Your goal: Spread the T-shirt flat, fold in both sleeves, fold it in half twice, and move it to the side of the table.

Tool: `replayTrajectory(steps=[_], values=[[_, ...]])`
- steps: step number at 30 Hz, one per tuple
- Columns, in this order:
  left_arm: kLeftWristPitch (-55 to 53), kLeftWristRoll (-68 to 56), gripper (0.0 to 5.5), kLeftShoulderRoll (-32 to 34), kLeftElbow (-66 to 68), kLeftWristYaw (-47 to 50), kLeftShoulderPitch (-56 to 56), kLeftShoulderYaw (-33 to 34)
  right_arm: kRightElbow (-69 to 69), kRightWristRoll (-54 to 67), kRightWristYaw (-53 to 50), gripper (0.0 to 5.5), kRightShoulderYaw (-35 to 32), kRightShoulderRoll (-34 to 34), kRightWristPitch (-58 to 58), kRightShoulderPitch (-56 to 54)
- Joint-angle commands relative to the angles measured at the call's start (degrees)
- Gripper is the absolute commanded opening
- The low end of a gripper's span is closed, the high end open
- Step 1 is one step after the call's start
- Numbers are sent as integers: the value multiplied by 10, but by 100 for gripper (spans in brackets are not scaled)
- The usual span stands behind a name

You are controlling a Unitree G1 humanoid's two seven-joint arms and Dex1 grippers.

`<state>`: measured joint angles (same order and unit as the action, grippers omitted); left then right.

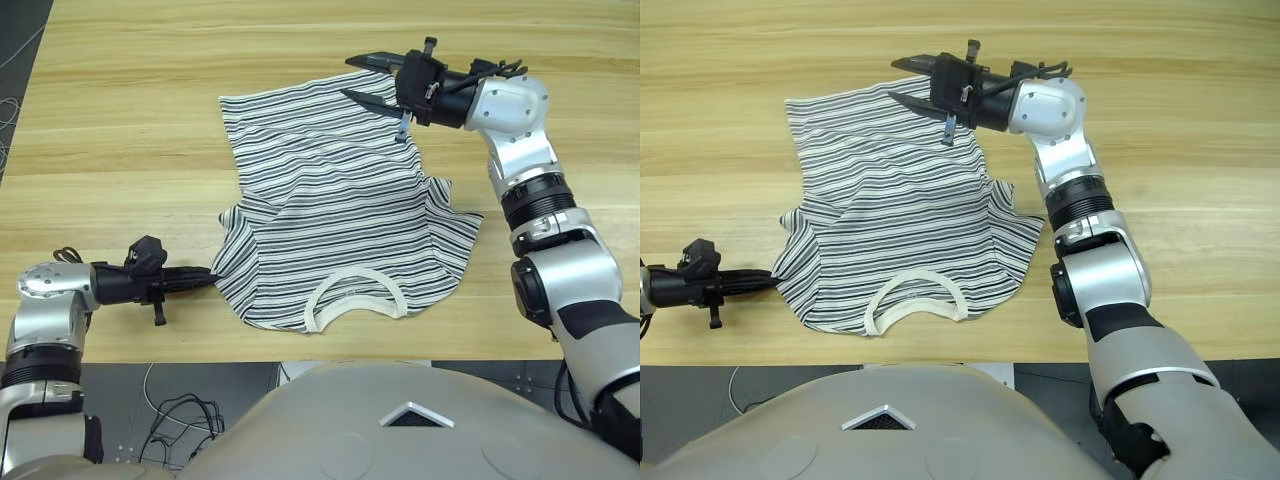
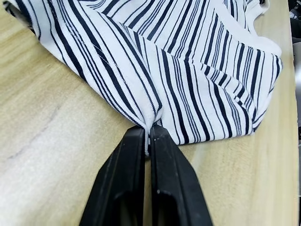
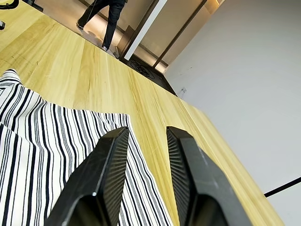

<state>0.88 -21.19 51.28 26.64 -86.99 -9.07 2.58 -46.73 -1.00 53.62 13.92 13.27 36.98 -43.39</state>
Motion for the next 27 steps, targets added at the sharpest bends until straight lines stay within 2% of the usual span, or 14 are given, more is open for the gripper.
replayTrajectory(steps=[1, 12, 19, 27], values=[[0, -7, 13, 20, -28, -23, -15, 16, -1, -6, 0, 151, 4, -2, 3, 1], [-10, -43, 13, 22, -74, -40, -26, 60, -2, -9, 4, 151, 13, -3, 4, 7], [-48, -96, 13, 26, -203, -45, -55, 80, 0, -8, 5, 151, 16, -5, 2, 7], [-106, -88, 13, -5, -265, -6, 12, 25, -1, -9, 6, 151, 19, -9, 2, 11]])
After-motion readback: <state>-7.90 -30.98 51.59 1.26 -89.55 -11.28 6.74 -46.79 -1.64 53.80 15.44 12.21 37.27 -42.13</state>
